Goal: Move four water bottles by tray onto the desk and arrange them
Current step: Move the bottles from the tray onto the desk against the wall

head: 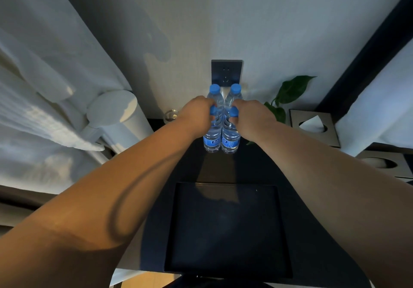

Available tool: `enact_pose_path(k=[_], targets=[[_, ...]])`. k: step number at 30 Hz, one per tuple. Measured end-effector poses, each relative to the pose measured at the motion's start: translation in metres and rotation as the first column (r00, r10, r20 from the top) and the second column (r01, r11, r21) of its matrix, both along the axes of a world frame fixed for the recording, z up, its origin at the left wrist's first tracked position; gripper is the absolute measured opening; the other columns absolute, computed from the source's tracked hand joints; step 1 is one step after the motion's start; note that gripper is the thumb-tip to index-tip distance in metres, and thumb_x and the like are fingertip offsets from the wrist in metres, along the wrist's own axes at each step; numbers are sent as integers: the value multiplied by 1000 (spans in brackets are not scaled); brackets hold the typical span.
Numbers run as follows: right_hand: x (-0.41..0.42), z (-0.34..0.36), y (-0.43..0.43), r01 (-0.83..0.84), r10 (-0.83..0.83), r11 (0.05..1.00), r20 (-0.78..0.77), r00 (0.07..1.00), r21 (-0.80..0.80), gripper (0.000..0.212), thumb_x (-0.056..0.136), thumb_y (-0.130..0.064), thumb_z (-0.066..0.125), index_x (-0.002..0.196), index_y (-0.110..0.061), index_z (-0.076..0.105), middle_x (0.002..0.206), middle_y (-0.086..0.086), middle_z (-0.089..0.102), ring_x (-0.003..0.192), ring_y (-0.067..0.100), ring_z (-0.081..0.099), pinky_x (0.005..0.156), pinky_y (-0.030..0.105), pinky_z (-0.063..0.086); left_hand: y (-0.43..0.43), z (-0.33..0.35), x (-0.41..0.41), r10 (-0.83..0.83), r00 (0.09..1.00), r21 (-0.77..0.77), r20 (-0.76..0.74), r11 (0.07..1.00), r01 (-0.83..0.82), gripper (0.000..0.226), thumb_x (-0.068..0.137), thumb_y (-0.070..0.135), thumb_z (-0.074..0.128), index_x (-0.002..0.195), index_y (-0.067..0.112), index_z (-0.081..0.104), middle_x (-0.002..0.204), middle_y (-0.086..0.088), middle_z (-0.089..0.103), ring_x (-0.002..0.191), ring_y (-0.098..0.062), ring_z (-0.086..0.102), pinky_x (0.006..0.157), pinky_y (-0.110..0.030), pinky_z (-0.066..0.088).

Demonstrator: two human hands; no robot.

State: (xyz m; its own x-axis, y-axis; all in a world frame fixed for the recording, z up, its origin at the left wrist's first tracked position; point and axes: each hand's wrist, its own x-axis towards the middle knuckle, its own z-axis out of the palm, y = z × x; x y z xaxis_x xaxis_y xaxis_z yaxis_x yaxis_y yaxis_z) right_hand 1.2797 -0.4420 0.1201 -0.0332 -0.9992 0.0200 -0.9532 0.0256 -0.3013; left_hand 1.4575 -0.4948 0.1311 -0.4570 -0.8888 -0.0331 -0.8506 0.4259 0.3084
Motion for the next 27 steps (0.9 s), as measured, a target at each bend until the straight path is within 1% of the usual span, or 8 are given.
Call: enact_pose_path(k=[3,5,7,10,17,22,25,27], targets=[[-1,0,-1,1,-1,1000,-10,1000,11,15,96,-21,63,108,-22,55,87,-1,58,73,15,54,53,28,36,1,-2,1,-25,1000,-2,-13,1000,25,35,93,16,67,127,16,60,113,-10,60,100,-28,59,84,-38,49],[-1,1,-1,1,0,1000,-13,1000,9,17,96,-21,64,111,-22,56,87,-1,57,74,15,54,52,28,35,2,-1,1,14,999,1,-32,1000,-14,41,92,26,70,130,18,58,116,-7,61,102,-27,60,83,-37,49],[-2,3,-2,2,-2,1000,-9,1000,7,19,97,-22,64,114,-21,56,89,0,58,76,17,56,56,29,37,1,0,-1,72,997,-6,-9,997,-72,37,90,35,72,120,16,62,108,-5,65,92,-23,60,74,-34,46],[-1,4,-2,1,-1,1000,-11,1000,14,21,97,-22,64,116,-20,56,91,2,59,79,19,57,60,31,39,-2,3,-4,92,995,-6,28,996,-92,19,90,29,71,103,15,67,94,-6,66,85,-24,62,68,-32,43],[-3,10,-2,-24,25,999,-22,999,36,23,99,-21,62,121,-18,56,100,6,63,85,22,60,70,36,50,-9,0,-8,28,999,-14,21,1000,-28,15,91,18,67,105,16,65,92,-4,62,85,-23,59,70,-32,42],[-4,10,-2,-33,34,999,-21,999,34,27,98,-20,62,124,-18,55,102,7,64,88,23,61,72,35,51,-14,-2,-9,5,999,-51,53,999,-2,15,92,19,67,107,15,66,96,-7,64,85,-24,60,72,-33,45],[-6,8,-2,-42,42,999,0,999,33,23,99,-22,60,121,-19,55,99,6,64,84,22,61,68,33,48,-17,-4,-9,-11,997,-72,75,997,16,17,93,18,66,109,14,65,98,-8,65,88,-25,61,73,-33,45],[-7,7,-1,-45,45,998,17,999,33,21,100,-25,58,120,-19,55,98,5,64,84,22,61,69,34,51,-18,-5,-9,-18,996,-78,85,997,25,20,93,19,66,113,14,65,100,-8,65,89,-25,61,74,-33,46]])
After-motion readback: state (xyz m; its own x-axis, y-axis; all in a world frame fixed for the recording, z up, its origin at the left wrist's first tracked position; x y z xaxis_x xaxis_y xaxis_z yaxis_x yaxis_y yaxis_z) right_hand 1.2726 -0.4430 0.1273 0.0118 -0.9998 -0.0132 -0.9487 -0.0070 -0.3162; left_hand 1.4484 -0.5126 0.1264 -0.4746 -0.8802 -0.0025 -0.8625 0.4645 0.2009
